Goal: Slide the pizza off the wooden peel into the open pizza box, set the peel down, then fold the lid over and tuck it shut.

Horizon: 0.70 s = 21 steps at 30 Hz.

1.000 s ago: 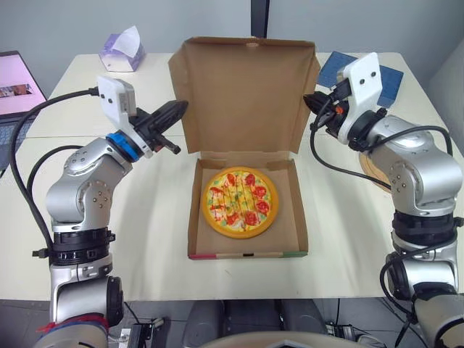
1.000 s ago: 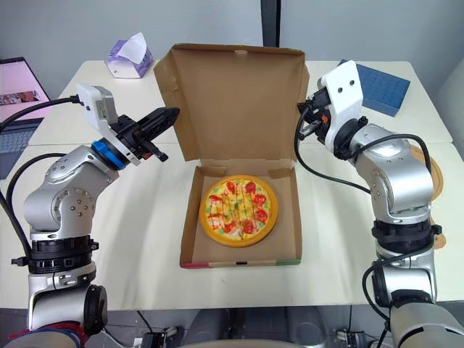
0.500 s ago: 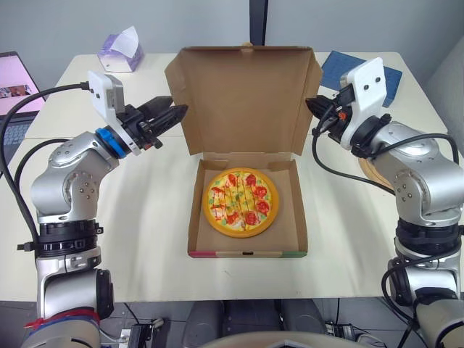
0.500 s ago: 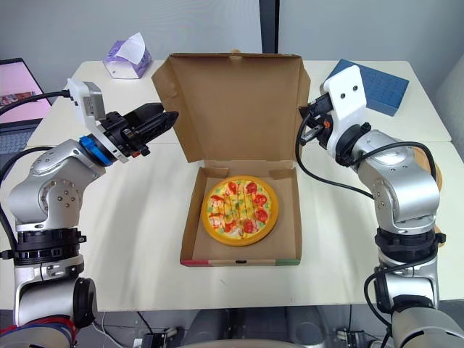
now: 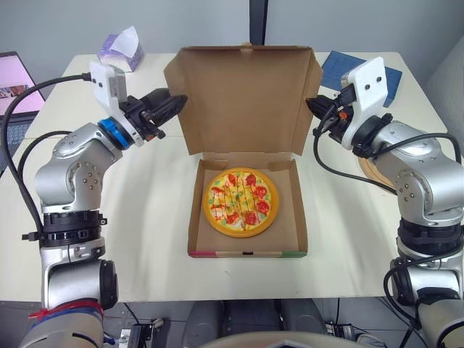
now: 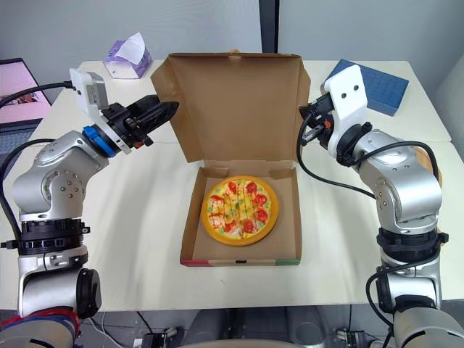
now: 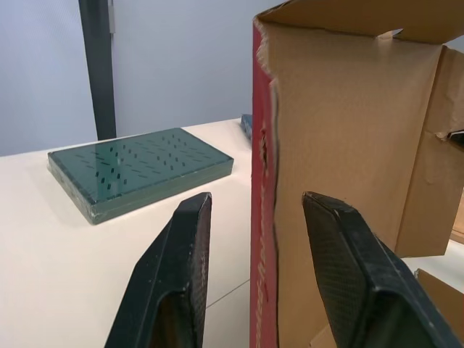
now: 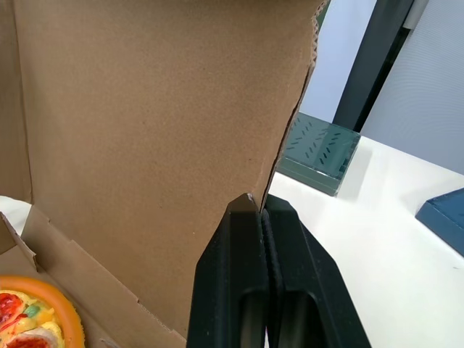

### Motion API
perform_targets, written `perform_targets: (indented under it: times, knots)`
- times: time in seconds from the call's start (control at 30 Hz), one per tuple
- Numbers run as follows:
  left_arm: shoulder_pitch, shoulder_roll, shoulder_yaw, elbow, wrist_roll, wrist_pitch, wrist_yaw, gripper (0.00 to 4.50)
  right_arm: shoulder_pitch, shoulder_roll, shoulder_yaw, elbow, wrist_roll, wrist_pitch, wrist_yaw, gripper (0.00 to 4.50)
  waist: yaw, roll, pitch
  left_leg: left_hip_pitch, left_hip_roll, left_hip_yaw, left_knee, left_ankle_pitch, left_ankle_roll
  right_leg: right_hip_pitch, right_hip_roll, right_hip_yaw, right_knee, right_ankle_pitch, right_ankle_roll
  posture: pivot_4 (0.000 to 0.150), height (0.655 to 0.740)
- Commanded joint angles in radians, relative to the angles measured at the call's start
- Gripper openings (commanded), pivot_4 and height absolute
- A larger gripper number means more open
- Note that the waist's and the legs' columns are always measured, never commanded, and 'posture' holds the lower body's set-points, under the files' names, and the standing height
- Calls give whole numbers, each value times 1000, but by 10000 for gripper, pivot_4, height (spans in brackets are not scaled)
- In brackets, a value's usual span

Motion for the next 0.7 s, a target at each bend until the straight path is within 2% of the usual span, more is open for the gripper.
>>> perform_targets:
  times: [0.03,0.13,0.33,0.53,0.7]
  knots:
    - [-15,-4,0,-32,-6,20,7,8995,-13,-12,-9,-23,6,-24,7,0,-1,0,0,0,0,0,0,0,0,0,0,0,0,0,0,1500,7400]
    - [-13,-11,-6,-52,4,40,30,348,-12,-12,-8,-25,3,-25,10,0,-1,0,0,0,0,0,0,0,0,0,0,0,0,0,0,1500,7400]
    - [31,-35,-2,-213,-17,145,157,348,-1,-3,-12,-48,-4,-29,-7,0,-1,0,0,0,0,0,0,0,0,0,0,0,0,0,0,1500,7400]
    - [120,-140,18,-486,-80,261,358,348,59,66,12,-186,-24,-24,-111,0,1,0,0,0,0,-1,0,0,0,0,0,1,0,0,0,1500,7400]
    - [187,-204,9,-634,-106,293,449,348,117,98,60,-279,-46,-23,-151,0,4,0,0,0,0,0,0,0,0,0,0,1,0,0,0,1500,7400]
